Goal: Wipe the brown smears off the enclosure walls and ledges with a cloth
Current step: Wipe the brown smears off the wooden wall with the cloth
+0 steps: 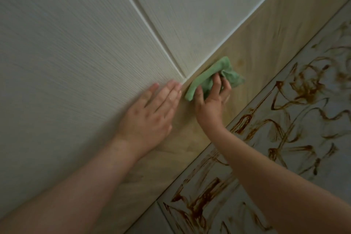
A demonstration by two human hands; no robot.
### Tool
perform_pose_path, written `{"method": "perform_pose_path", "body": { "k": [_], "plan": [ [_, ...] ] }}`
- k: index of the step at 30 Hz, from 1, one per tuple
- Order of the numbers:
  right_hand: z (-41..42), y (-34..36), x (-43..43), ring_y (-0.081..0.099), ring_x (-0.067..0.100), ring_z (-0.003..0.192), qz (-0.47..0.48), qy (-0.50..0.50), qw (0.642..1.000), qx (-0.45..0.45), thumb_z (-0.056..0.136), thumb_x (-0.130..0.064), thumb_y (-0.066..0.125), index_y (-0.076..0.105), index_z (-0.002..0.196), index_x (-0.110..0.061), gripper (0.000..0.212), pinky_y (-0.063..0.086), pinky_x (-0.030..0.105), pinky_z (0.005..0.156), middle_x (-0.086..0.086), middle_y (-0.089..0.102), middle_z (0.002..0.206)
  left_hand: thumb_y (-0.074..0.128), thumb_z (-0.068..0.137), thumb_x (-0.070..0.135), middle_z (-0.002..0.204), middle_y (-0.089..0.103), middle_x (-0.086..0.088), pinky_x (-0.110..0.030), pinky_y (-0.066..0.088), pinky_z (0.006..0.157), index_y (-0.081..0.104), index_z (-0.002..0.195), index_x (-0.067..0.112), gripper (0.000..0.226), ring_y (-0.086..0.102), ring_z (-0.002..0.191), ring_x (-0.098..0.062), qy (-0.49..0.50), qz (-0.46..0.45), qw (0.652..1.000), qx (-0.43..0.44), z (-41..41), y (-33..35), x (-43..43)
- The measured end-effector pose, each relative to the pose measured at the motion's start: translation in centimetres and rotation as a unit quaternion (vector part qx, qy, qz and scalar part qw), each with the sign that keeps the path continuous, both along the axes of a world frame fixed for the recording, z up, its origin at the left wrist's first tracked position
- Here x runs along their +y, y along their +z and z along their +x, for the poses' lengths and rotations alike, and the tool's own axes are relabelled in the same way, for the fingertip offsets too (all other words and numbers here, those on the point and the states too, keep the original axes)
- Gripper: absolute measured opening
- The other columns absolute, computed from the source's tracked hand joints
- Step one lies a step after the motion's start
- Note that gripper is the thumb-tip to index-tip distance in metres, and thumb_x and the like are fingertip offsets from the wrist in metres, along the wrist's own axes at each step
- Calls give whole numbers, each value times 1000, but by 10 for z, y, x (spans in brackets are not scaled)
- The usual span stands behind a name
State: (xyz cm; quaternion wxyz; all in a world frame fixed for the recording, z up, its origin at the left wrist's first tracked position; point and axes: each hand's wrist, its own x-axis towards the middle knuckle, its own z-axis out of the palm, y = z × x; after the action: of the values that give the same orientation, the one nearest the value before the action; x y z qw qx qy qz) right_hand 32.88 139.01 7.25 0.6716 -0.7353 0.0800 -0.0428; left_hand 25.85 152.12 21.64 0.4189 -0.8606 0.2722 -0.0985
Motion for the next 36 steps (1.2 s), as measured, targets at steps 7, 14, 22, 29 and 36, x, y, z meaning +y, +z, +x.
{"method": "perform_pose_path", "body": {
  "k": [7, 14, 22, 29, 36],
  "plan": [
    [22, -80, 16, 7, 30, 156, 110, -62, 949, 287, 108, -57, 14, -1, 164, -41, 59, 12, 54, 125, -5, -7, 171, 16, 105, 47, 171, -4, -20, -55, -2, 127, 0, 161, -5, 78, 1, 159, -35, 7, 94, 995, -38, 25, -18, 1],
    [-9, -221, 58, 17, 32, 157, 266, -121, 818, 496, 108, -59, 16, 10, 165, -35, 62, 13, 54, 126, 2, 8, 173, 35, 104, 45, 171, 14, -17, -62, 7, 124, 17, 161, -3, 77, 13, 158, -38, -41, 48, 998, -26, 30, -23, 9],
    [-13, -360, 117, 34, 27, 150, 332, -176, 740, 558, 35, -102, 9, 26, 159, -46, 137, 23, 59, 122, -4, 33, 165, 34, 105, 44, 171, 12, -18, -64, 2, 122, 15, 161, -4, 77, 9, 157, -42, -39, 49, 998, -32, 32, -32, 16],
    [-57, -44, 94, -4, 23, 158, 269, -54, 919, 283, 103, -67, 15, -12, 157, -55, 61, 6, 61, 126, -17, -14, 168, 29, 104, 42, 171, 11, -20, -62, 2, 124, 14, 160, -7, 76, 11, 158, -40, -47, 53, 997, -39, 33, -26, 9],
    [3, -126, 62, 13, 33, 157, 212, -136, 891, 377, 109, -50, 12, -1, 162, -47, 54, 14, 60, 125, -5, -2, 172, 25, 105, 41, 171, 8, -21, -63, -2, 123, 13, 160, -8, 75, 7, 158, -41, -49, 35, 998, -29, 32, -29, 12]
  ]
}}
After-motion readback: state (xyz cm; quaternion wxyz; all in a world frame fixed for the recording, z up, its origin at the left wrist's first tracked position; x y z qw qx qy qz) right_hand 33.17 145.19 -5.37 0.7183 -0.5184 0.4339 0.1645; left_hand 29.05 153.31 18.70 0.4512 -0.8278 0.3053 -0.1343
